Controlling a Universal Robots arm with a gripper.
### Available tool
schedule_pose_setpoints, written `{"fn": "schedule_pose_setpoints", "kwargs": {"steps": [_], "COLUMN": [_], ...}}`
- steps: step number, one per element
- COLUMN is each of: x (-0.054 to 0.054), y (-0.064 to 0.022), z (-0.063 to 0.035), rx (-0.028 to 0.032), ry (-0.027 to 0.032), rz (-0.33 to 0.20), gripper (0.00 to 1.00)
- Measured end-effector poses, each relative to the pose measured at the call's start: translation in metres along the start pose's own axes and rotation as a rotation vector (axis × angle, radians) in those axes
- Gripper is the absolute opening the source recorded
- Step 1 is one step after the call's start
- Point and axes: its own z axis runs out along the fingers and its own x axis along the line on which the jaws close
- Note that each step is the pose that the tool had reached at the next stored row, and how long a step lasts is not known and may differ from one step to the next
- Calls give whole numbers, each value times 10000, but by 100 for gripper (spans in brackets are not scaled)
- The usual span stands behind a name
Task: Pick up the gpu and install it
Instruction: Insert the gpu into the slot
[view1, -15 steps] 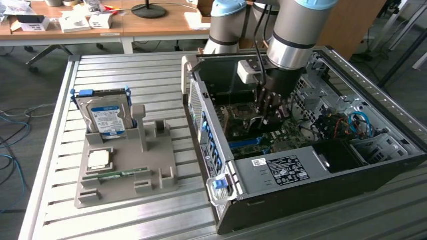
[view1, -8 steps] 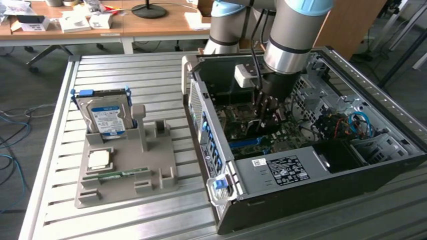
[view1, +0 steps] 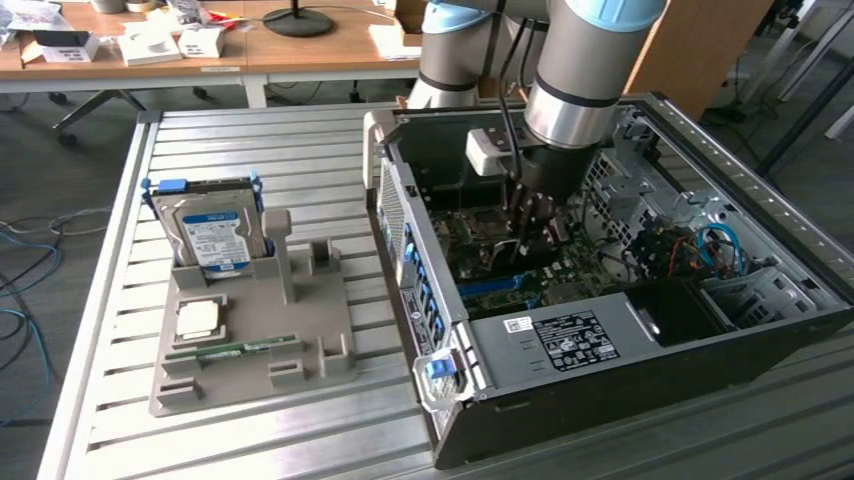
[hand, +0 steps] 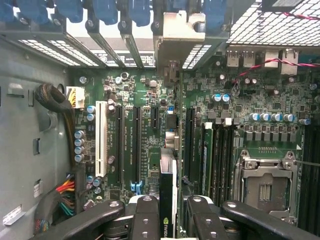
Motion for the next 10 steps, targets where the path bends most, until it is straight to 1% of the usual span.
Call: {"fn": "schedule_pose_setpoints", "kwargs": {"steps": [10], "x": [0], "y": [12], "z": [23], "rx": [0], "ry": [2], "rz": [0], "gripper": [26]}}
